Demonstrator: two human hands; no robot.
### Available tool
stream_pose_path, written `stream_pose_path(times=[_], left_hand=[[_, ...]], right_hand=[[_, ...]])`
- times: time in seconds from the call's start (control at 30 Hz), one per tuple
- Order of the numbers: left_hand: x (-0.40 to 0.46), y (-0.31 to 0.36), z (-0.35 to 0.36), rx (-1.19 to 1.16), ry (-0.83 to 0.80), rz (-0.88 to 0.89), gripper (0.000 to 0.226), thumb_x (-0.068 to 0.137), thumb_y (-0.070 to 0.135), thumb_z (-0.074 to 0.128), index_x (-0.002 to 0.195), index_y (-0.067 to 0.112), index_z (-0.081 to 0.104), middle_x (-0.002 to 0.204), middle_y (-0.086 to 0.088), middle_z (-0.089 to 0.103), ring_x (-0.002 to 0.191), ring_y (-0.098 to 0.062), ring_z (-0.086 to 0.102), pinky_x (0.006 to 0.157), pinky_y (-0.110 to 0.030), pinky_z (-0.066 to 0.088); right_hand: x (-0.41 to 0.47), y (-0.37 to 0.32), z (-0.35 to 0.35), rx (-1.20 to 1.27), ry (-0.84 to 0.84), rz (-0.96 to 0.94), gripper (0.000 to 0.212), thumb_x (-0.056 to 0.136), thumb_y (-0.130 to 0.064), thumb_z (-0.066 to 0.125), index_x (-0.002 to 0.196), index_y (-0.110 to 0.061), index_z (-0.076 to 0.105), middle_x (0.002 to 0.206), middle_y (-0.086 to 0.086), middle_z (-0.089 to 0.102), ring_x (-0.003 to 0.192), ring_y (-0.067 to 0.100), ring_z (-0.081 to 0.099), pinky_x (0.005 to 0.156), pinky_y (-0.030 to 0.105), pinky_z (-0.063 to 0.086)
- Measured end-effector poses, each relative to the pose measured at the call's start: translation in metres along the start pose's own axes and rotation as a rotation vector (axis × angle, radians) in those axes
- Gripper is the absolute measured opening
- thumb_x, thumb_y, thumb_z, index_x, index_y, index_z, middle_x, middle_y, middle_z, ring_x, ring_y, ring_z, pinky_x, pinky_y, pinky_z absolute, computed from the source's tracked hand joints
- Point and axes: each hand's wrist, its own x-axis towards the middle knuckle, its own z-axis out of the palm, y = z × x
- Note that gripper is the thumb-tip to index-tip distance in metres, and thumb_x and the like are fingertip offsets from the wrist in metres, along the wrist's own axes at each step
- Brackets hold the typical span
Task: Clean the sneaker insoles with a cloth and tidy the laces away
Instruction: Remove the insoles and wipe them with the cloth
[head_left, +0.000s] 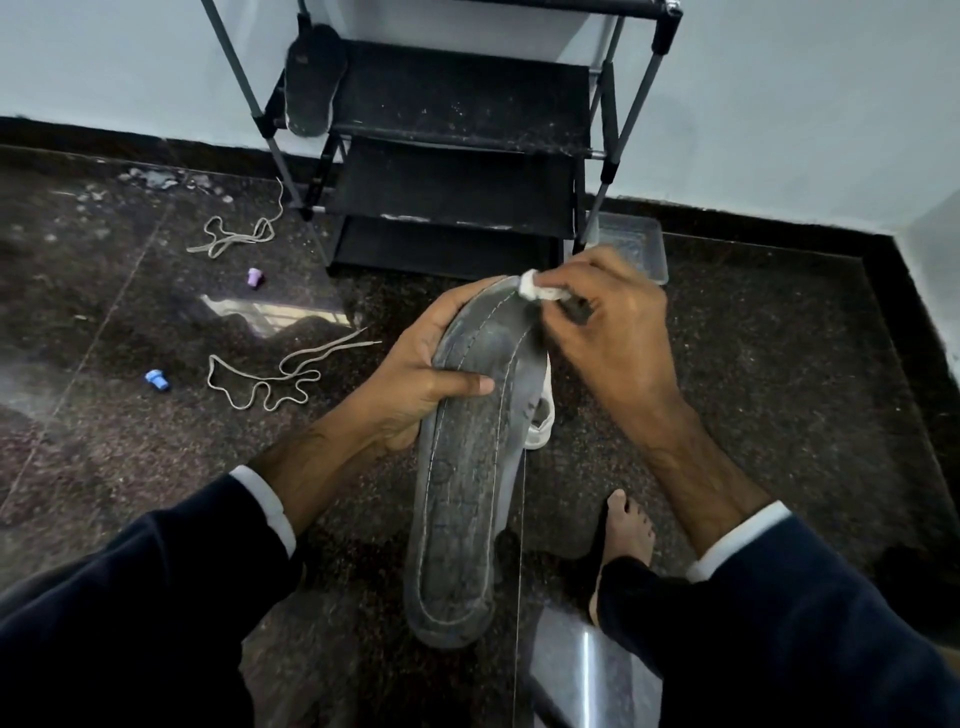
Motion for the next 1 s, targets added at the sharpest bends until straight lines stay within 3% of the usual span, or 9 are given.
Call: stream_pose_path(times=[0.1,0.17,0.27,0.4,0.57,0.67,0.8,0.9,1.0], left_hand=[[-0.002,0.000,0.002,0.003,-0.006,0.004,0.085,0.072,-0.017,0.068,0.147,0.015,0.043,0.147,-0.015,0.049,0.126,-0.021,0.057,0.096,-0.033,0.053],[-0.001,0.000,0.003,0.001,-0.005,0.002,0.086,0.072,-0.017,0.067,0.147,0.018,0.044,0.147,-0.013,0.050,0.127,-0.021,0.057,0.096,-0.032,0.053],[0.000,0.000,0.003,0.011,0.003,-0.013,0.088,0.072,-0.018,0.066,0.149,0.016,0.042,0.146,-0.011,0.052,0.126,-0.020,0.057,0.096,-0.031,0.052],[-0.001,-0.006,0.007,-0.020,0.023,-0.046,0.087,0.071,-0.015,0.068,0.149,0.010,0.039,0.131,-0.011,0.060,0.117,-0.021,0.062,0.093,-0.033,0.054],[-0.001,-0.004,0.009,-0.029,-0.027,-0.020,0.091,0.071,-0.020,0.067,0.151,0.013,0.039,0.141,-0.014,0.056,0.122,-0.020,0.060,0.093,-0.030,0.053],[-0.002,-0.002,0.008,0.000,-0.031,0.018,0.087,0.073,-0.024,0.067,0.148,0.012,0.042,0.141,-0.008,0.055,0.124,-0.017,0.057,0.096,-0.028,0.050],[-0.001,-0.001,0.003,0.008,0.053,0.018,0.086,0.069,-0.015,0.068,0.146,0.013,0.044,0.138,-0.006,0.057,0.123,-0.016,0.058,0.094,-0.026,0.050],[-0.001,-0.001,0.003,0.009,0.078,0.008,0.088,0.068,-0.015,0.068,0.148,0.012,0.042,0.138,-0.006,0.058,0.121,-0.015,0.060,0.093,-0.027,0.052],[0.000,-0.001,0.003,-0.007,0.060,0.015,0.089,0.070,-0.017,0.067,0.149,0.015,0.042,0.139,-0.008,0.058,0.120,-0.017,0.061,0.091,-0.028,0.053]], right_hand=[[0.001,0.011,-0.008,0.025,0.025,0.161,0.019,0.084,-0.004,0.076,0.102,-0.008,0.078,0.096,0.007,0.068,0.082,0.013,0.065,0.074,0.033,0.057],[0.002,0.008,-0.010,0.068,0.047,0.193,0.018,0.086,-0.008,0.075,0.103,-0.011,0.078,0.098,0.004,0.069,0.084,0.009,0.064,0.075,0.028,0.056],[0.005,-0.009,-0.010,0.130,0.073,0.102,0.018,0.088,-0.010,0.075,0.105,-0.009,0.077,0.100,0.005,0.068,0.087,0.006,0.061,0.077,0.017,0.051],[0.000,-0.020,0.001,0.095,-0.054,-0.094,0.018,0.088,-0.003,0.074,0.105,-0.003,0.076,0.098,0.011,0.064,0.085,0.009,0.058,0.075,0.012,0.047],[0.001,-0.003,-0.002,0.062,-0.015,-0.005,0.016,0.085,-0.003,0.075,0.101,-0.003,0.077,0.095,0.009,0.065,0.082,0.008,0.059,0.073,0.013,0.049],[-0.001,0.015,-0.004,0.018,-0.067,0.105,0.017,0.081,-0.004,0.078,0.098,-0.008,0.079,0.091,0.005,0.066,0.079,0.008,0.059,0.072,0.023,0.054],[0.004,0.014,-0.015,0.148,0.037,0.301,0.017,0.085,-0.010,0.073,0.101,-0.015,0.077,0.099,-0.001,0.070,0.093,0.011,0.066,0.082,0.038,0.058],[0.007,-0.002,-0.018,0.234,0.069,0.232,0.016,0.086,-0.008,0.072,0.100,-0.014,0.073,0.100,-0.001,0.069,0.094,0.010,0.065,0.080,0.032,0.057],[0.002,-0.013,-0.009,0.186,-0.091,0.066,0.014,0.088,-0.005,0.072,0.102,-0.008,0.074,0.099,0.003,0.066,0.090,0.011,0.061,0.077,0.025,0.051]])
